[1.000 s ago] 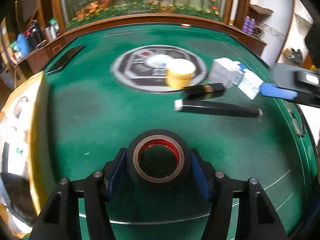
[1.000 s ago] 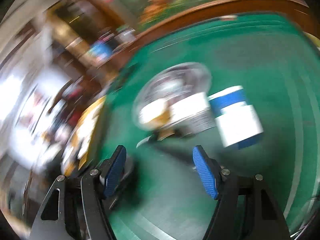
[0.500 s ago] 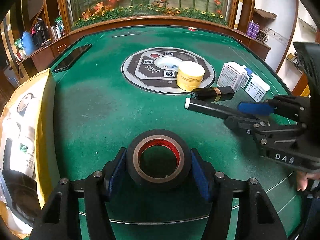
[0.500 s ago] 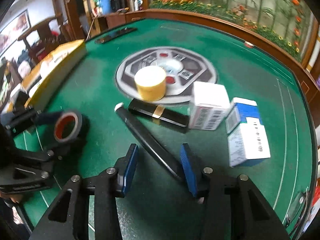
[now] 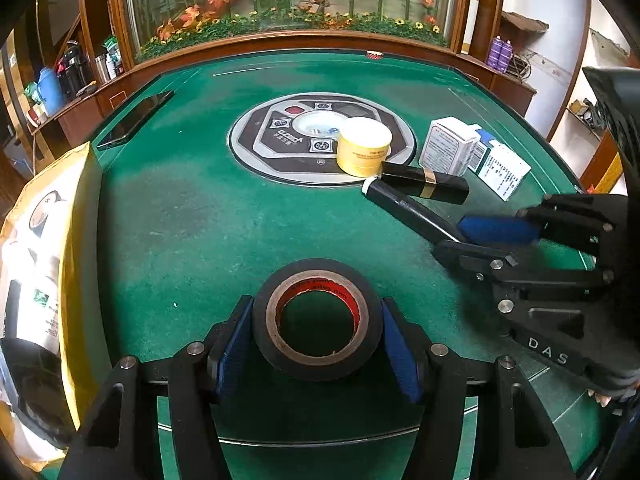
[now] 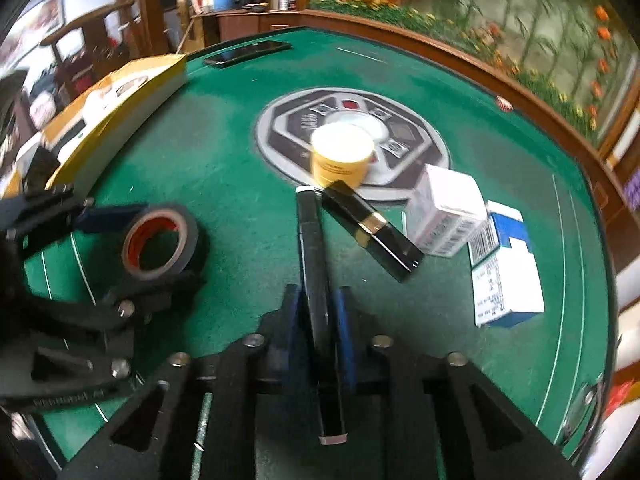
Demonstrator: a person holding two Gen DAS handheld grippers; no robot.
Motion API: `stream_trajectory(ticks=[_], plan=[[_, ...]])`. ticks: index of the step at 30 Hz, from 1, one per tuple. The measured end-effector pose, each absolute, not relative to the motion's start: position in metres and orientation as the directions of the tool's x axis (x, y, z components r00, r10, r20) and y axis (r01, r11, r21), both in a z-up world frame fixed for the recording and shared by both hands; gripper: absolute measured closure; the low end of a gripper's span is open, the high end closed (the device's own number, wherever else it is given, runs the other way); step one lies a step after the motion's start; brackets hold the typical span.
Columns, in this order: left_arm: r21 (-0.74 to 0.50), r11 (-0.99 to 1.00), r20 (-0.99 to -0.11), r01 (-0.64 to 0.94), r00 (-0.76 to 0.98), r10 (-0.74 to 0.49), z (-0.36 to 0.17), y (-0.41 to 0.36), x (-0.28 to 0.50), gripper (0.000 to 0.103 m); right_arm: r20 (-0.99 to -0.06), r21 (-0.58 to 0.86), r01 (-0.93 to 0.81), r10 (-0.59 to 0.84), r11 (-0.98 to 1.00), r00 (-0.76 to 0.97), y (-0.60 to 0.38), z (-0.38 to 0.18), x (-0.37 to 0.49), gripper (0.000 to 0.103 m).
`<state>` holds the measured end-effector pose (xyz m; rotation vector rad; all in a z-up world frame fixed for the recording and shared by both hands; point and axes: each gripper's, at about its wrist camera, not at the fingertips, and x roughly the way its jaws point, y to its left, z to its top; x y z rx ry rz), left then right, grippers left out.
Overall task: Organize rigid objects
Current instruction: 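Grasp the black tape roll with the left tool while the right tool grasps a black marker, then carry the tape roll into the tray with the left tool while the right tool drops the marker there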
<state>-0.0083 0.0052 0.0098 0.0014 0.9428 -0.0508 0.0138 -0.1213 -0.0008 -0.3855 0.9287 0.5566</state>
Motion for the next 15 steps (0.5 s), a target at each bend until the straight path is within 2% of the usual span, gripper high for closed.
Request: stream_trajectory(ticks=[1, 2, 7, 9, 10, 13, 15], plan=[[-0.027, 0.999, -0.811, 0.043, 0.583, -0.047, 0.0103, 0.005, -0.0078, 0.037, -0.832, -0.076, -0.59, 0.275, 0.804, 0.482, -0.1245, -0.0006, 0.0157, 0.069], [-0.032, 0.999, -0.811, 0.044, 0.583, -0.051, 0.0107, 0.0048, -0.0079, 0.037, -0.832, -0.071, -0.587, 0.277, 0.806, 0.481, -0.1258, -0.0014, 0.0167, 0.068], [-0.032, 0.998, -0.814, 0.046, 0.579, -0.052, 0.0107, 0.001, -0.0093, 0.037, -0.826, -0.041, -0.574, 0.295, 0.818, 0.48, -0.1263, -0.0025, 0.0199, 0.068], [-0.029, 0.999, -0.814, 0.044, 0.579, -0.049, 0.0106, -0.0002, -0.01, 0.037, -0.822, -0.015, -0.581, 0.32, 0.814, 0.47, -0.1253, -0.0035, 0.0206, 0.079], [-0.028, 0.999, -0.814, 0.042, 0.579, -0.047, 0.0108, -0.0002, -0.0104, 0.037, -0.822, -0.002, -0.596, 0.338, 0.803, 0.458, -0.1236, -0.0033, 0.0194, 0.088], [-0.028, 0.999, -0.812, 0.035, 0.582, -0.044, 0.012, 0.0016, -0.0113, 0.037, -0.817, -0.031, -0.593, 0.321, 0.805, 0.479, -0.1179, -0.0034, 0.0143, 0.089], [-0.034, 0.999, -0.811, 0.029, 0.584, -0.044, 0.0129, 0.004, -0.0121, 0.037, -0.818, 0.03, -0.602, 0.365, 0.798, 0.444, -0.1193, -0.003, 0.015, 0.089]])
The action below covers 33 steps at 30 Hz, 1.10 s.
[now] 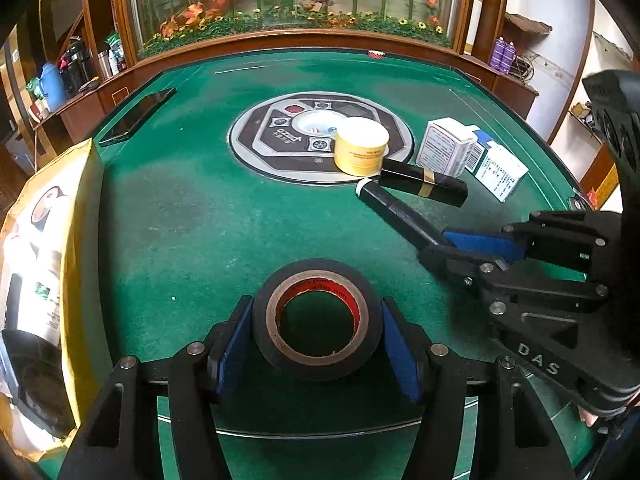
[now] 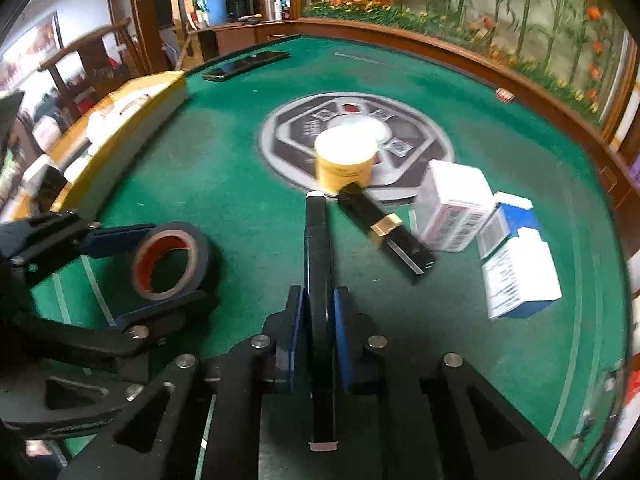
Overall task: Organize rigid objects
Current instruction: 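Carry the tape roll into the tray with the left tool while the right tool drops the marker there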
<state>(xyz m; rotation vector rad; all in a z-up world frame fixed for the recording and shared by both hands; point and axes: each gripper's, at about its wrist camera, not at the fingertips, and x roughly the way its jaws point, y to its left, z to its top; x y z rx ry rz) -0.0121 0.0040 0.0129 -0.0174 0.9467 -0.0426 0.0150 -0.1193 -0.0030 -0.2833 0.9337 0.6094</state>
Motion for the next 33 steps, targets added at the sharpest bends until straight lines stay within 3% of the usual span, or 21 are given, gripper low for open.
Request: stream_trajectory(ticks=[7, 15, 33], plan=[[-0.041, 0.999, -0.801, 0.007, 0.597, -0.037, 0.021, 0.01, -0.017, 0.037, -0.772, 0.205, -0.623, 0.516, 0.755, 0.371, -0.124, 0.007, 0.016, 0.089], [-0.066, 0.998, -0.784, 0.007, 0.618, -0.056, 0.035, 0.009, -0.026, 0.037, -0.723, 0.331, -0.575, 0.593, 0.748, 0.355, -0.136, 0.013, 0.024, 0.089], [-0.066, 0.997, -0.709, 0.031, 0.702, -0.068, 0.1, -0.02, -0.05, 0.037, -0.613, 0.467, -0.532, 0.692, 0.706, 0.38, -0.16, 0.033, 0.028, 0.089]])
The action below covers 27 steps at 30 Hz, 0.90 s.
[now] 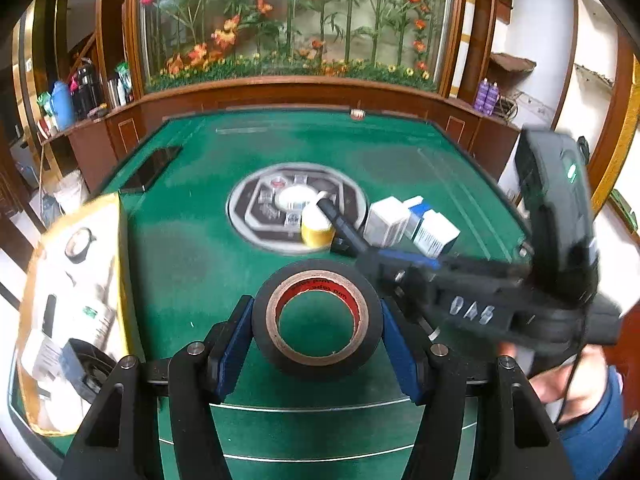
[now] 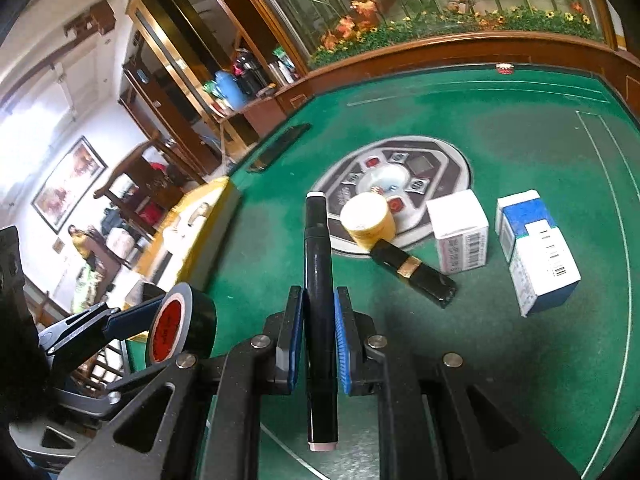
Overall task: Organize rigid objects
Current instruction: 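Carry the tape roll into the tray with the left tool while the right tool drops the marker there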
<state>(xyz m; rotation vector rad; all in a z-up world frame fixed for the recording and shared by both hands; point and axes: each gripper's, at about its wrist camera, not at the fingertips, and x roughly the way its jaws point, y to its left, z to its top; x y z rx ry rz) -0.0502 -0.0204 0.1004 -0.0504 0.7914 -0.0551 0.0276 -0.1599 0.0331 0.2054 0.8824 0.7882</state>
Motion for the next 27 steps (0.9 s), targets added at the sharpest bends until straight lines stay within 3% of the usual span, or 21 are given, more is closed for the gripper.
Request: stream_trajectory(ticks=[9, 20, 27], plan=[[-0.075, 0.997, -0.672, -0.031, 0.74, -0.028, 0.138, -0.016, -0.037, 0.037, -0.529, 0.544, -0.568, 0.778, 0.617, 0.339, -0.155, 0.046, 0.02, 0.089], [-0.15, 0.988, -0.662, -0.039, 0.746, -0.071, 0.141, 0.026, -0.03, 0.037, -0.582, 0.515, -0.575, 0.752, 0.635, 0.309, -0.14, 0.03, 0.021, 0.089], [-0.194, 0.977, -0.636, -0.087, 0.77, -0.058, 0.13, 0.102, -0.047, 0.037, -0.591, 0.497, -0.552, 0.727, 0.67, 0.351, -0.137, 0.023, 0.02, 0.089]])
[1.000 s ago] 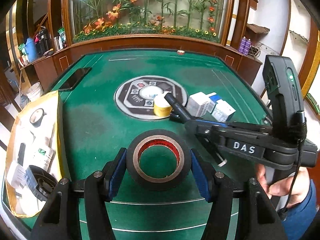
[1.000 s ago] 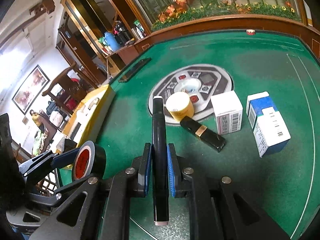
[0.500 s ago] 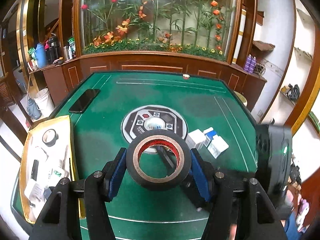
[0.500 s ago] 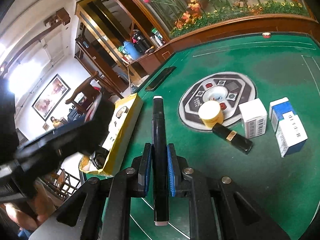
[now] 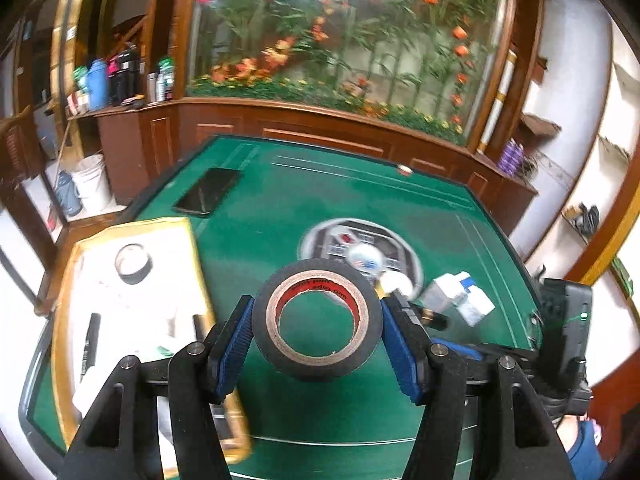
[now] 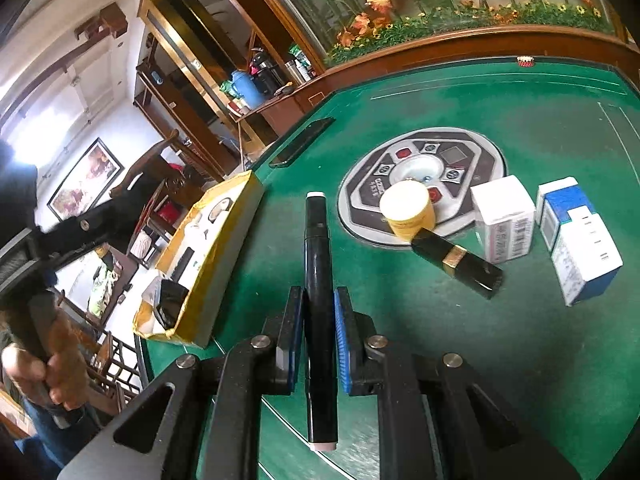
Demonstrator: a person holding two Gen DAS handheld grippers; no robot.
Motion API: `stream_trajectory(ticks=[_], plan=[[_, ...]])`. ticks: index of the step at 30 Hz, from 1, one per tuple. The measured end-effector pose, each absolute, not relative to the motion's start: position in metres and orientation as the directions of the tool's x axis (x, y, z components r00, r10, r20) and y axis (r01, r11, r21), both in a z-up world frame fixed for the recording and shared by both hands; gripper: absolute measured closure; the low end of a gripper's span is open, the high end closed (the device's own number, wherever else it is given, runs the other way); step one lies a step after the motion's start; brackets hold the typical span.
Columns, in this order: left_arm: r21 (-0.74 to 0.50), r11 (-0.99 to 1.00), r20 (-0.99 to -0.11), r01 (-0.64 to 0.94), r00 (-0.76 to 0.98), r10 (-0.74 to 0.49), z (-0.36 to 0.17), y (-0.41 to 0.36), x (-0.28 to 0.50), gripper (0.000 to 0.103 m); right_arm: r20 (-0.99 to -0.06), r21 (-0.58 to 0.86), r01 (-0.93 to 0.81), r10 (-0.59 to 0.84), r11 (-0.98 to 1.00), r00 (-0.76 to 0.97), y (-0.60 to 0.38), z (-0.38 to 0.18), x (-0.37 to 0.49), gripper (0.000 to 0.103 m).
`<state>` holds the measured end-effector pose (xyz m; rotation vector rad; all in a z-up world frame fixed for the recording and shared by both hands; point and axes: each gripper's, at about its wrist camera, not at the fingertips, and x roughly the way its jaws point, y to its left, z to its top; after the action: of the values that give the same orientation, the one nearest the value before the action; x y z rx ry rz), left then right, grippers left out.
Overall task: Organize rigid objects
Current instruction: 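Carry the tape roll into the tray with the left tool while the right tool drops the marker there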
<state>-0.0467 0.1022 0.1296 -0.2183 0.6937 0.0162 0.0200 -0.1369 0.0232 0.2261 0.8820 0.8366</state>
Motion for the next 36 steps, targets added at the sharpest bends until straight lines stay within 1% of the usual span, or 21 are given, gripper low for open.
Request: stream_trajectory(ticks=[2, 4, 12, 15, 23, 28, 31, 36], plan=[[-0.199, 0.974, -0.631, -0.104, 0.774, -0.046, 0.124, 0.12, -0.052, 0.037, -0.59, 0.486, -0.56, 0.724, 0.672, 0.357, -0.126, 0.028, 0.015, 0.089], [-0.2, 0.971, -0.637, -0.13, 0.77, -0.028, 0.113, 0.142, -0.059, 0.037, -0.582, 0.517, -0.552, 0.741, 0.654, 0.334, -0.112, 0.031, 0.012, 0.089], [-0.271, 0.94, -0.684, -0.206, 0.728, -0.037, 0.055, 0.204, -0.078, 0.037, -0.603, 0.501, -0.615, 0.755, 0.609, 0.257, -0.033, 0.043, -0.009, 0.089], [-0.249, 0.942, -0.671, -0.223, 0.742, -0.001, 0.055, 0.214, -0.083, 0.037, -0.621, 0.493, -0.625, 0.748, 0.605, 0.235, -0.012, 0.042, -0.012, 0.089], [-0.23, 0.95, -0.671, -0.21, 0.741, 0.001, 0.053, 0.222, -0.075, 0.037, -0.642, 0.486, -0.635, 0.739, 0.6, 0.207, 0.018, 0.038, -0.016, 0.089], [-0.236, 0.946, -0.679, -0.222, 0.734, 0.002, 0.05, 0.238, -0.064, 0.037, -0.656, 0.467, -0.648, 0.727, 0.602, 0.203, 0.028, 0.044, -0.018, 0.089], [-0.269, 0.939, -0.678, -0.216, 0.735, -0.026, 0.051, 0.249, -0.061, 0.037, -0.674, 0.445, -0.658, 0.711, 0.607, 0.2, 0.039, 0.044, -0.019, 0.089], [-0.297, 0.928, -0.679, -0.226, 0.733, -0.039, 0.053, 0.272, -0.054, 0.037, -0.696, 0.439, -0.663, 0.696, 0.606, 0.176, 0.071, 0.044, -0.015, 0.089]])
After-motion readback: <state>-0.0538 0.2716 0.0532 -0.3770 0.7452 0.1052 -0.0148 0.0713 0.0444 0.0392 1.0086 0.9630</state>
